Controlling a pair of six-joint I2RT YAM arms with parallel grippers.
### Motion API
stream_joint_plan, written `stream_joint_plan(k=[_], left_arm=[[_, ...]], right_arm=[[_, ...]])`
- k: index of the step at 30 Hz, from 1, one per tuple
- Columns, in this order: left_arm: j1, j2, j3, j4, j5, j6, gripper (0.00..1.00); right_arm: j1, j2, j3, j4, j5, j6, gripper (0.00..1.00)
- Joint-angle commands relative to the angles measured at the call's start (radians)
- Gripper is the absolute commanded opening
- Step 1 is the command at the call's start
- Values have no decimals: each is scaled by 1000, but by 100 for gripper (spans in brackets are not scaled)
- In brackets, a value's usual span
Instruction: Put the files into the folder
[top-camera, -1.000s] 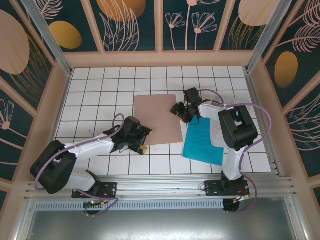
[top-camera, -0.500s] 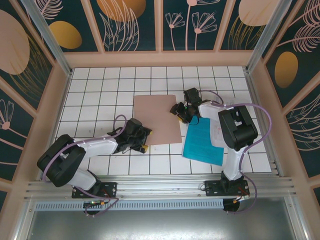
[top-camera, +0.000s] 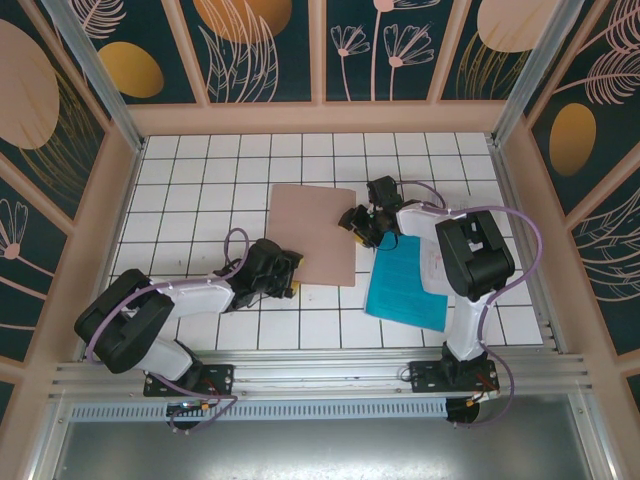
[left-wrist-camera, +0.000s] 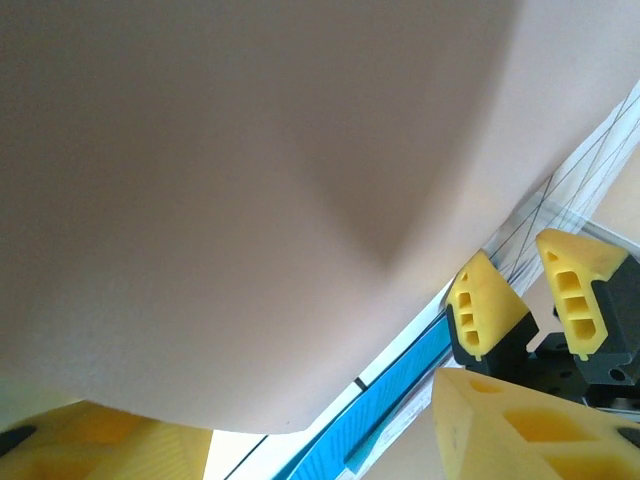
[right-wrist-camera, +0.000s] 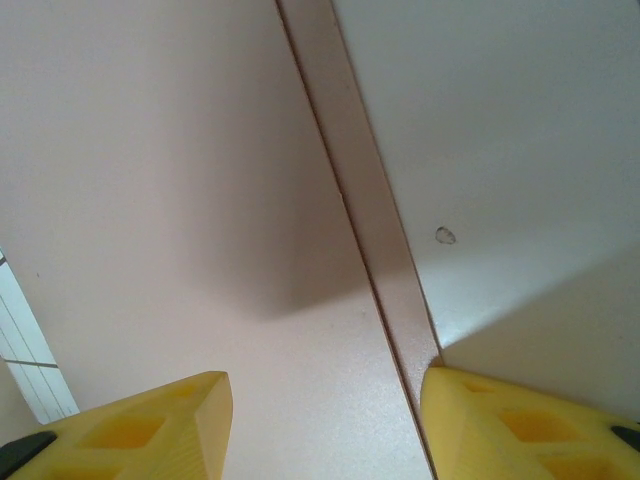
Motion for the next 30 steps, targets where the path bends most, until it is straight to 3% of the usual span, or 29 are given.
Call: stream_joint_plan(k=[1, 15, 20, 30], left_arm=[[-3, -7, -13, 81, -20, 2, 55], [-3, -33, -30, 148, -7, 8, 21], [-3, -50, -65, 188, 14, -3, 1], [-3, -40, -98, 308, 45, -30, 0]], right_arm=[[12, 55, -34, -71, -19, 19, 56], [-21, 13, -42, 17, -116, 2, 57], [-36, -8, -56, 87, -177, 12, 54], [-42, -55, -40, 144, -234, 54, 44]])
